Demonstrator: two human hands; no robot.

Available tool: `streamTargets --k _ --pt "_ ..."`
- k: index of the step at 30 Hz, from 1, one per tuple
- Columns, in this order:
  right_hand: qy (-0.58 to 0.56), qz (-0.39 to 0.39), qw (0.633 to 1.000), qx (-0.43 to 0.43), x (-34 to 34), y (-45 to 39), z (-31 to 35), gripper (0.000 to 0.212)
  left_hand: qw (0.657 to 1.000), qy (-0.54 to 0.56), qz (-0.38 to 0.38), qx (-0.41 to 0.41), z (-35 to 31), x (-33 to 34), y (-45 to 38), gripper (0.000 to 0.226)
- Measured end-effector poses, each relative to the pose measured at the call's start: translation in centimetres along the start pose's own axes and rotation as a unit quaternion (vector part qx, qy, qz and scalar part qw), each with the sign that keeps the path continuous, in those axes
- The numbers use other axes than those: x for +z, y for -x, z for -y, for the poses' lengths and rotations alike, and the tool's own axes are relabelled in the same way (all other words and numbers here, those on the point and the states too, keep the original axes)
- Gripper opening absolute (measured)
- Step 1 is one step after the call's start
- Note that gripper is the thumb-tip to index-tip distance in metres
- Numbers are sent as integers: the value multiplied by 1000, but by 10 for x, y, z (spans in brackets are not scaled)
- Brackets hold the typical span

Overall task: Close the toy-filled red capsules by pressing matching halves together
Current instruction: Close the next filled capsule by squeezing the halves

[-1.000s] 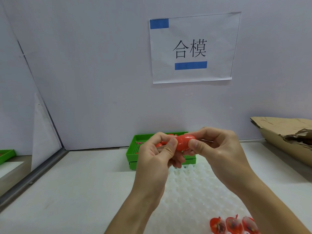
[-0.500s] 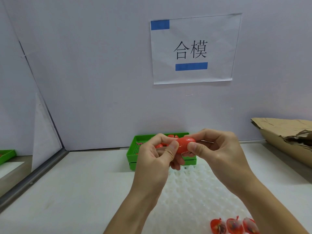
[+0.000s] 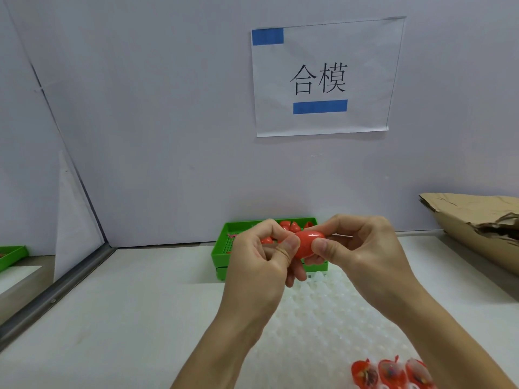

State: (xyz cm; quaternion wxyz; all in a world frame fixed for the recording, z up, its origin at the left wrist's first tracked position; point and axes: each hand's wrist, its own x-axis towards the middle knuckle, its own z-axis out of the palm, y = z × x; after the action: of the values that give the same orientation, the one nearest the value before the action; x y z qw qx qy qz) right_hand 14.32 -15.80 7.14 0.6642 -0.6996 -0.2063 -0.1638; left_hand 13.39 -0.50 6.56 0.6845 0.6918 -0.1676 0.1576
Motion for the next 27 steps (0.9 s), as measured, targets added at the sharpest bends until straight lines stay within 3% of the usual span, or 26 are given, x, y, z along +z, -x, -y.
streamTargets --k 15,20,24,27 --pt "-6 18 998 55 -7 -3 1 2 993 -110 27 35 -3 3 1 21" --pt "-7 26 997 71 -12 -5 -2 15 991 -122 50 22 -1 1 1 11" --pt "-22 26 996 78 -11 -4 -6 35 978 -201 24 51 1 -4 -1 21" --pt "-43 23 995 83 -10 -5 -8 35 977 -207 19 49 -2 -6 -1 28"
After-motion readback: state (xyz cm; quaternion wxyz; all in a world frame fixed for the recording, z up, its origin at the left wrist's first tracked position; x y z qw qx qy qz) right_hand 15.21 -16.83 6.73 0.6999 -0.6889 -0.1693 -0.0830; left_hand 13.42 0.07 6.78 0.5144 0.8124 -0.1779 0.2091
